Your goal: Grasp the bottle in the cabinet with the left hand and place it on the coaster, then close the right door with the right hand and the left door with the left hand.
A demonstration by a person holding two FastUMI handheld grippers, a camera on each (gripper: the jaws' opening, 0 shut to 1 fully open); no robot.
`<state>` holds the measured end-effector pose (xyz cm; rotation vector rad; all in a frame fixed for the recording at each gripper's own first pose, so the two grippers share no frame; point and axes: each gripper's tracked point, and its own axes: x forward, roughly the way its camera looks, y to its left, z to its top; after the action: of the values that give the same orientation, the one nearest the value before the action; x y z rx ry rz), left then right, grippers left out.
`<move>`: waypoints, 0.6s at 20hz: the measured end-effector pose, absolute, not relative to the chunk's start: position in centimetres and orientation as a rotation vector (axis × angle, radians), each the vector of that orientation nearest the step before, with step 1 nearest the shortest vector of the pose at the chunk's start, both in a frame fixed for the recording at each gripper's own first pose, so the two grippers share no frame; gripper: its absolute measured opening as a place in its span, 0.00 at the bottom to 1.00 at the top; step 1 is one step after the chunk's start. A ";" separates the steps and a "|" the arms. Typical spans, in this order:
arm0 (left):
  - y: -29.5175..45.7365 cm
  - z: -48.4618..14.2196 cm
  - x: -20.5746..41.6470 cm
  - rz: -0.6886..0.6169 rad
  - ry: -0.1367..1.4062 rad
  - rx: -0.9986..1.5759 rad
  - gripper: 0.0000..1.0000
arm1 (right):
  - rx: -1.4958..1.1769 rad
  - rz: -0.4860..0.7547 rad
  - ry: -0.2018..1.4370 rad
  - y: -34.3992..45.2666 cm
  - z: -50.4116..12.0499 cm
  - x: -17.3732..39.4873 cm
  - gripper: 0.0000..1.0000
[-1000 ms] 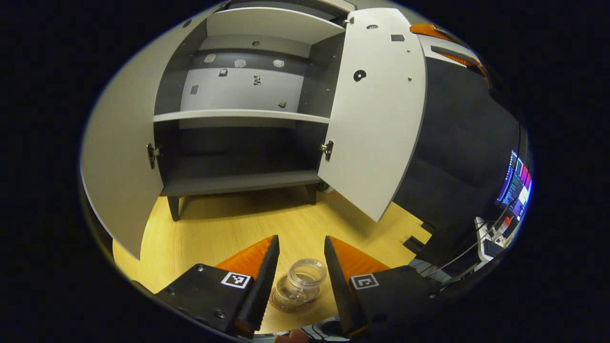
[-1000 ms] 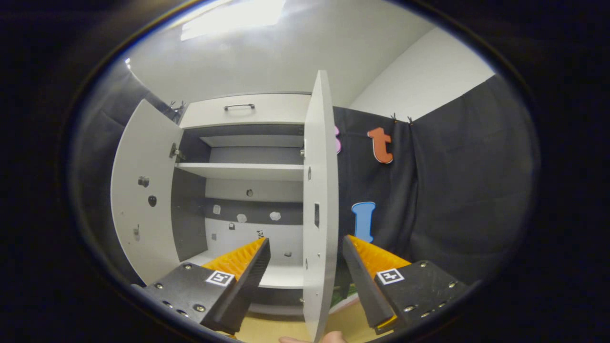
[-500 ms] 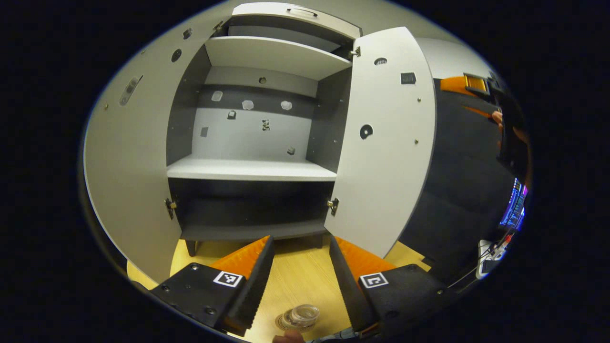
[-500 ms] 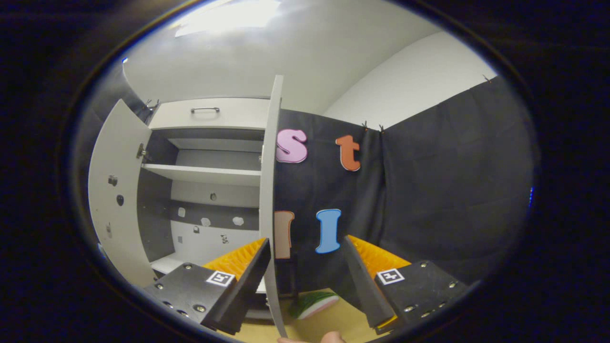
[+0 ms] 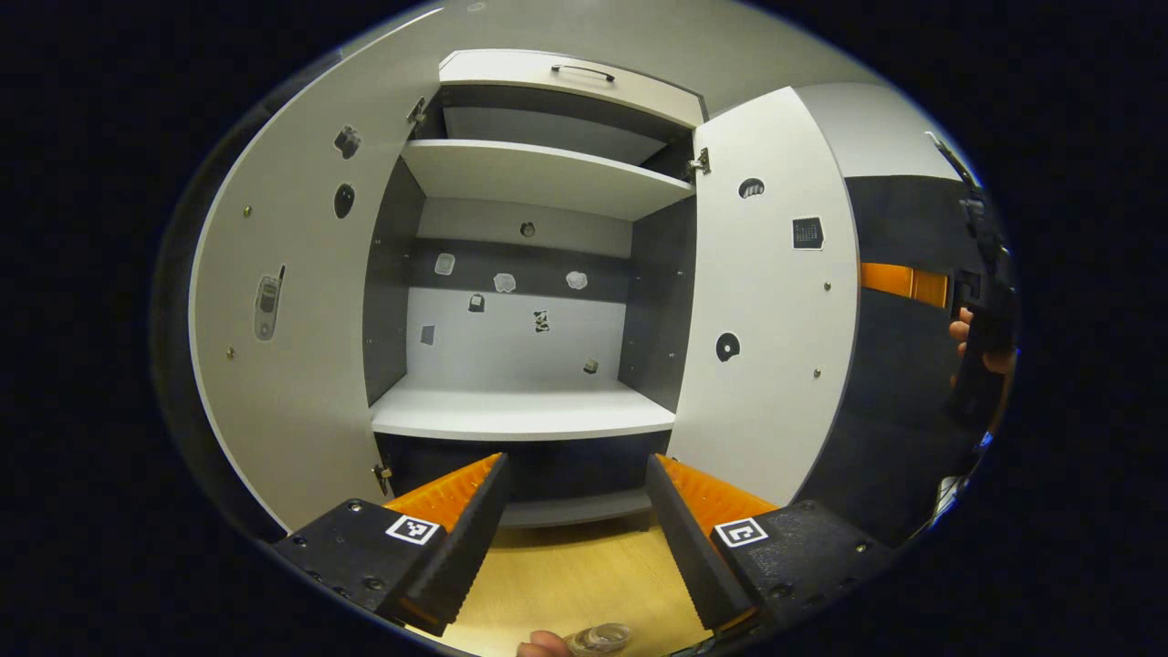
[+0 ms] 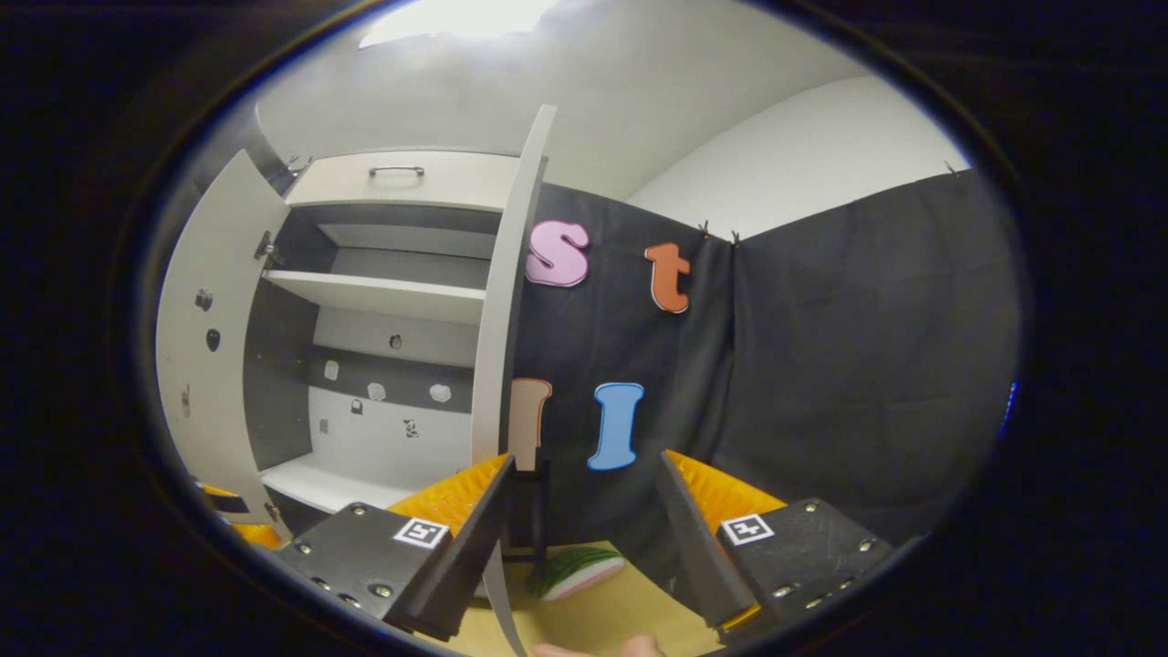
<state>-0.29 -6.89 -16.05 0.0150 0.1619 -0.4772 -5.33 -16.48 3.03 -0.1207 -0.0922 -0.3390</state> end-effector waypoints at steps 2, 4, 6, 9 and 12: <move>-6.6 -16.0 -0.4 -0.469 0.159 0.018 0.94 | -0.122 -0.336 -0.090 -16.3 3.0 -5.2 0.92; -6.3 -15.9 -0.4 -0.462 0.159 0.014 0.94 | -0.130 -0.333 -0.093 -16.2 3.0 -5.1 0.90; -6.0 -15.6 -0.4 -0.451 0.158 0.001 0.94 | -0.124 -0.311 -0.090 -15.9 3.0 -5.0 0.90; -5.6 -14.9 -0.4 -0.435 0.145 -0.010 0.94 | -0.092 -0.257 -0.083 -15.1 3.0 -4.9 0.90; -4.8 -14.1 -0.4 -0.412 0.127 -0.015 0.94 | -0.082 -0.192 -0.082 -12.9 2.9 -4.2 0.90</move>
<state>-0.43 -4.85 -14.12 -0.0146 0.1268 -0.4124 -4.16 -12.92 2.89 -0.0820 -0.0818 -0.1917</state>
